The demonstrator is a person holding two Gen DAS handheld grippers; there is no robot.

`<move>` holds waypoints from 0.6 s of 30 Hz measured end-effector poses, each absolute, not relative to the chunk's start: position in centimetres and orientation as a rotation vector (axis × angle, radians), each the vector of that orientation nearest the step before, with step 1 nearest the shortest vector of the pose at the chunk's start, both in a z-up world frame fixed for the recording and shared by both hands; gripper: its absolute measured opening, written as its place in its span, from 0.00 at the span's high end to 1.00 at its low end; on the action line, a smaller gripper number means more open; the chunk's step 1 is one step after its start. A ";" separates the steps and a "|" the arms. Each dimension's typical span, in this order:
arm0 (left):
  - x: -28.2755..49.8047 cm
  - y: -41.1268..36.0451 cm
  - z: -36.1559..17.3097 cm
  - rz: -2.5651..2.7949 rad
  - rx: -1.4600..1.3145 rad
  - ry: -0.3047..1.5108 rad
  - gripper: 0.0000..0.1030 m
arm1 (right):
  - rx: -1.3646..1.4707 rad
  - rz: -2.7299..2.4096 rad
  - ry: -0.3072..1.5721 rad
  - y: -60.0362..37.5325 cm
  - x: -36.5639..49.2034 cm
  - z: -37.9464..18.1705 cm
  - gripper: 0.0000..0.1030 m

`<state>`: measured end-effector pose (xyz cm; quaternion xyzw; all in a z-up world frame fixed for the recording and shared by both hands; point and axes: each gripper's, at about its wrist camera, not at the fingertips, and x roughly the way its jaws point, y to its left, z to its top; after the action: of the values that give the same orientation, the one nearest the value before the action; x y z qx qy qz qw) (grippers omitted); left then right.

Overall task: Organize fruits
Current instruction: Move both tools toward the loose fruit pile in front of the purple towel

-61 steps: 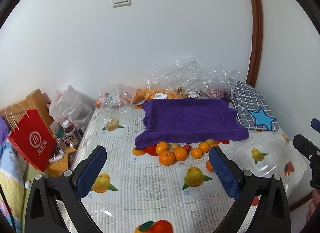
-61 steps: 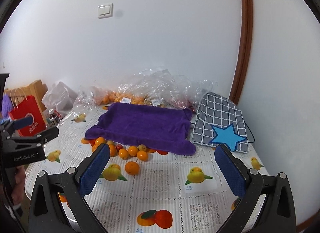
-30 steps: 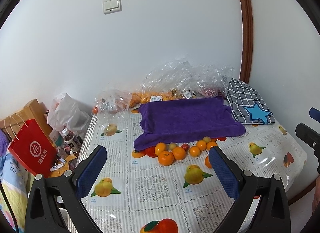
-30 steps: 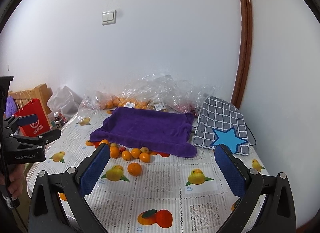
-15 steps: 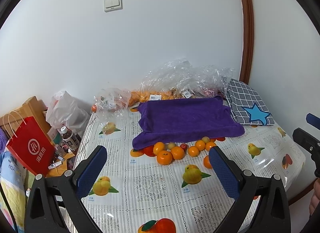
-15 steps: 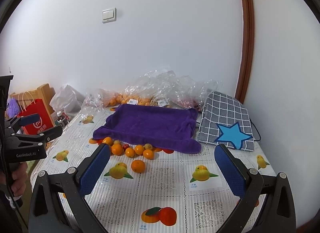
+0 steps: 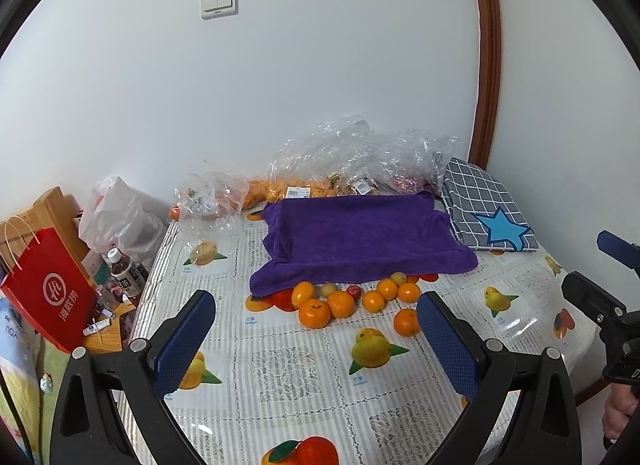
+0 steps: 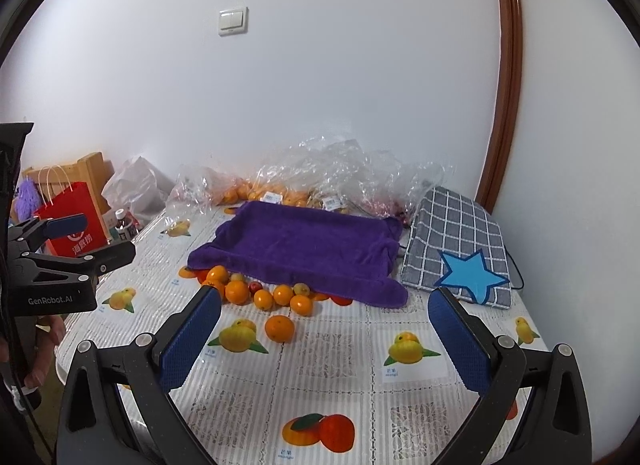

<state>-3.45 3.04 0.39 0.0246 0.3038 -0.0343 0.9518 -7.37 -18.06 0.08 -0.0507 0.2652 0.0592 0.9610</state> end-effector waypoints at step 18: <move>1.6 7.0 -5.2 -0.070 -0.016 0.729 0.09 | -0.015 0.179 0.731 -17.4 -1.2 -7.2 0.19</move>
<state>1.60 7.03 -5.20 -0.0076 0.3565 -0.0342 0.9336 -1.17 -17.35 -7.21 -0.0076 0.3569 0.0872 0.9300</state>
